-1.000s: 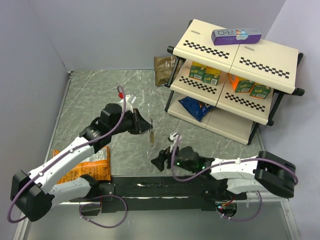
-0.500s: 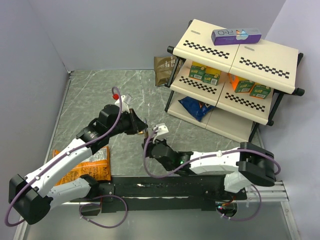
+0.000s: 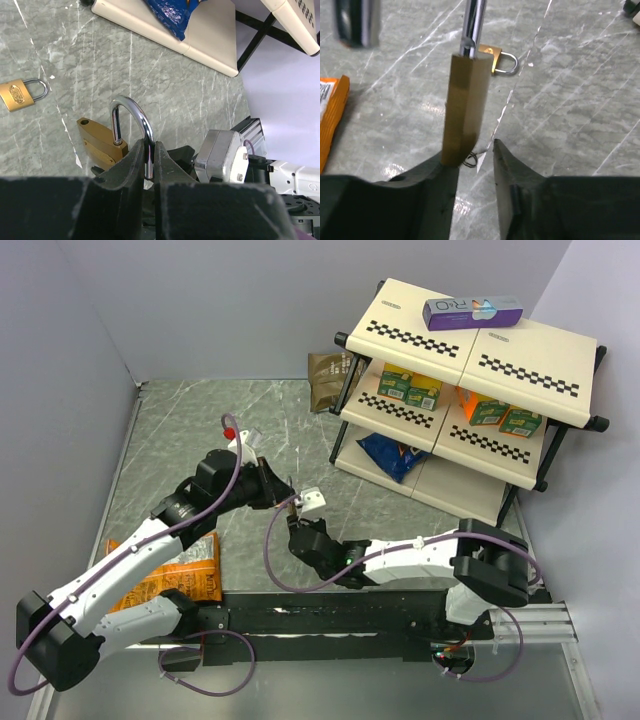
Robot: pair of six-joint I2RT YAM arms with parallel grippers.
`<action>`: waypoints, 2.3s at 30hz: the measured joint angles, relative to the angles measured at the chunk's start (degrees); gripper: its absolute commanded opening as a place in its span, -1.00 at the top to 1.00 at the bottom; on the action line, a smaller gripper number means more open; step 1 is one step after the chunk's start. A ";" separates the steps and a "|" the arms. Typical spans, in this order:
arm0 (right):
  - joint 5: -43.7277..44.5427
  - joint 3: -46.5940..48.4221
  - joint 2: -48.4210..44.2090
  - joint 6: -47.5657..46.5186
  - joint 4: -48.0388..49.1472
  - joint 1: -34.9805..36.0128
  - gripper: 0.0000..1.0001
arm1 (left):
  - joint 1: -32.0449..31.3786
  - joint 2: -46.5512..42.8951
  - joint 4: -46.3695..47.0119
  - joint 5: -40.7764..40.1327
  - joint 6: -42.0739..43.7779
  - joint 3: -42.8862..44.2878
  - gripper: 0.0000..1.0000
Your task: Unlock with the key
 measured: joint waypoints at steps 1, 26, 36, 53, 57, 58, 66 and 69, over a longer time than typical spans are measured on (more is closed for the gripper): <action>0.28 0.37 0.28 -0.24 0.09 -0.07 0.27 | 0.00 -0.04 -0.02 0.02 -0.07 0.00 0.99; 2.58 2.23 3.61 1.64 0.83 0.04 1.00 | -0.44 -0.87 5.60 -6.10 -1.40 -3.32 0.99; 2.21 0.68 5.44 10.08 -4.28 1.81 1.00 | -1.11 7.43 7.54 -7.41 2.21 -3.30 0.99; 2.12 -1.70 5.79 14.29 -11.45 4.68 1.00 | -0.20 14.71 8.55 -9.46 7.56 2.34 0.99; 0.26 -3.43 4.24 14.16 -10.19 4.68 1.00 | 0.11 14.84 9.51 -11.41 6.45 -0.24 0.99; 0.00 -3.72 4.00 14.16 -9.88 4.68 1.00 | 0.13 14.82 9.51 -11.52 6.05 -1.11 0.99; -3.39 -8.15 -0.20 14.14 -7.85 4.48 1.00 | 1.27 12.68 8.66 -11.10 5.31 -3.43 0.99; -4.87 -10.78 -3.45 14.12 -7.80 3.89 1.00 | 2.75 11.54 8.17 -10.45 5.77 -3.45 0.99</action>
